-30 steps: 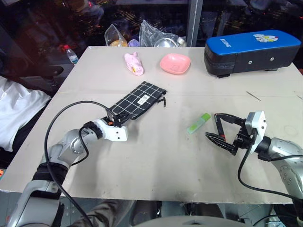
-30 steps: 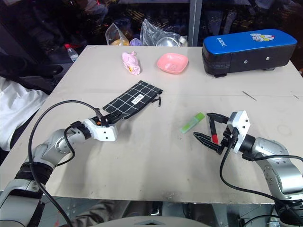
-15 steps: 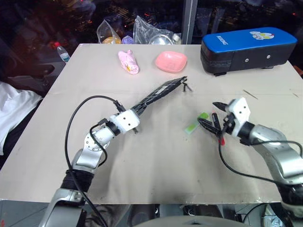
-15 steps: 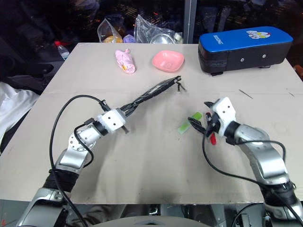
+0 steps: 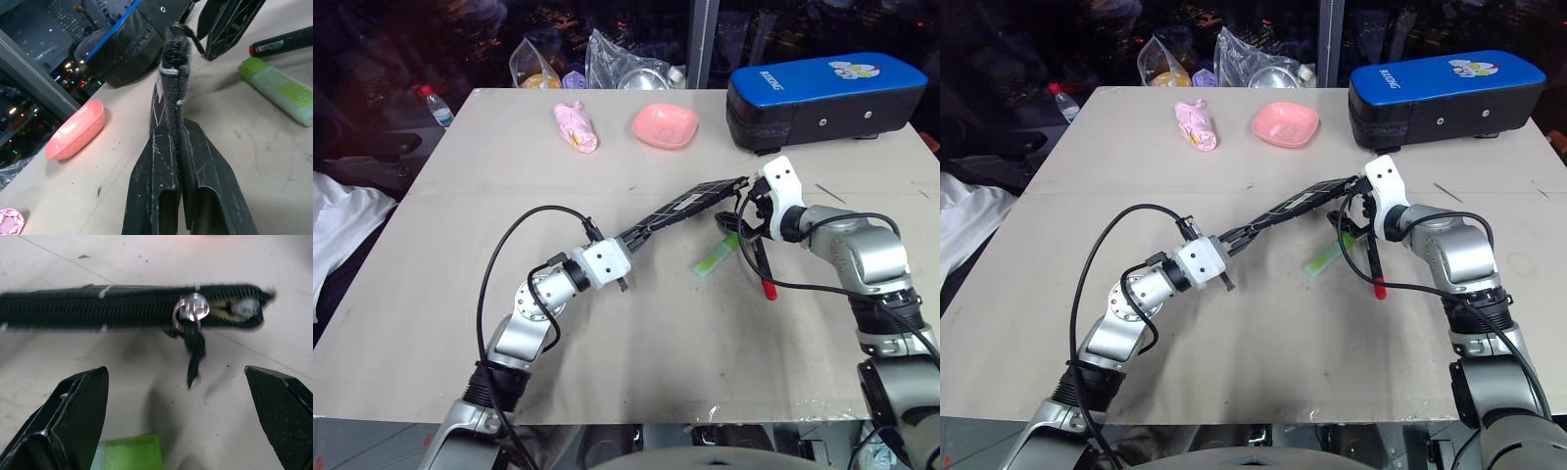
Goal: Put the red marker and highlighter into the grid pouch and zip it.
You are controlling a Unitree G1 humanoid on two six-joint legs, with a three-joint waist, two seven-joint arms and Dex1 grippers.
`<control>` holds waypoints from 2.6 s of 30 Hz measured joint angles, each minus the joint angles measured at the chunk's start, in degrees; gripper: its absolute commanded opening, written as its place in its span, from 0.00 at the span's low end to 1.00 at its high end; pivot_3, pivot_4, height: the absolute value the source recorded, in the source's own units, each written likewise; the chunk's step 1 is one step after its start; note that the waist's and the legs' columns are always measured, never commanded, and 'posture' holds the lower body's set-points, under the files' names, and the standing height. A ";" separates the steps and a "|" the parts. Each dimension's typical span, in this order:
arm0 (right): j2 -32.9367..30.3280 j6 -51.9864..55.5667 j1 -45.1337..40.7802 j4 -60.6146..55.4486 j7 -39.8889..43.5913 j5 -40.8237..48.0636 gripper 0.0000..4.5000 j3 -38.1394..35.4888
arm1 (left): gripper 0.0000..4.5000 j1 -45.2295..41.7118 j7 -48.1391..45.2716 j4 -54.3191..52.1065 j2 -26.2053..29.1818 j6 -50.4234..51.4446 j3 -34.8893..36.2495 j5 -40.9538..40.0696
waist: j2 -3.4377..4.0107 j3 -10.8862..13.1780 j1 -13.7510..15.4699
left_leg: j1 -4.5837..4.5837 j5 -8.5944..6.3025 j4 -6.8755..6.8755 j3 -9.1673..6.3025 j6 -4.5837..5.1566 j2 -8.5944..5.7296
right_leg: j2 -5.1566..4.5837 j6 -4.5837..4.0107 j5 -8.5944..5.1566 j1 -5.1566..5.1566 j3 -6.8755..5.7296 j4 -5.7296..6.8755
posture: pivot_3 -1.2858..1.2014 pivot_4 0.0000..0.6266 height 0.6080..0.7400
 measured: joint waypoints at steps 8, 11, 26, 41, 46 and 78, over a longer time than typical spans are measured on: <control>0.55 -1.24 -2.03 2.78 1.12 0.05 1.00 -0.57 | 0.01 1.12 -0.45 -0.19 -0.05 -0.32 -0.10 0.39 | 0.00 0.00 -0.11 | -0.01 -0.03 -0.02 0.05 0.04 0.00 | 0.01 0.00 0.00 -0.04 0.02 0.00 | 0.52 0.24 0.98; 0.56 -2.55 -2.64 3.94 1.35 -0.36 0.82 -0.61 | 0.00 1.11 -0.99 -0.12 0.06 -0.97 -0.11 0.56 | 0.00 0.00 -0.11 | 0.00 -0.04 -0.02 0.05 0.07 0.00 | 0.01 0.00 0.00 -0.04 0.02 -0.01 | 0.52 0.24 0.98; -1.04 -7.29 -2.50 4.65 3.91 -4.12 0.01 2.20 | 0.00 1.81 -1.06 0.67 0.60 -1.79 -0.02 0.75 | 0.00 0.00 -0.12 | -0.01 -0.02 -0.03 0.05 0.03 0.01 | 0.00 0.00 0.00 -0.05 0.02 -0.02 | 0.52 0.24 0.98; -2.94 -10.26 -1.46 -2.04 7.22 -10.70 0.01 8.52 | 0.00 3.22 2.55 -0.65 -2.31 1.30 0.06 2.80 | 0.00 0.00 -0.09 | -0.01 -0.01 -0.03 0.05 0.02 0.01 | 0.00 0.00 0.00 -0.05 0.02 -0.01 | 0.52 0.24 0.98; -3.30 -10.26 -1.46 -3.94 8.57 -11.79 0.01 9.87 | 0.00 3.22 2.93 -0.82 -2.58 1.87 0.06 3.04 | 0.00 0.00 -0.09 | -0.01 -0.01 -0.03 0.04 0.02 0.01 | 0.00 0.00 0.00 -0.05 0.01 -0.01 | 0.52 0.24 0.98; 1.54 -5.94 -1.12 -10.52 10.06 -12.90 0.01 11.91 | 0.00 1.96 11.47 -1.73 -5.15 5.75 2.47 6.46 | 0.00 0.00 -0.09 | -0.01 -0.01 -0.02 0.03 0.01 0.01 | 0.00 0.00 0.00 -0.05 0.00 -0.01 | 0.52 0.24 0.98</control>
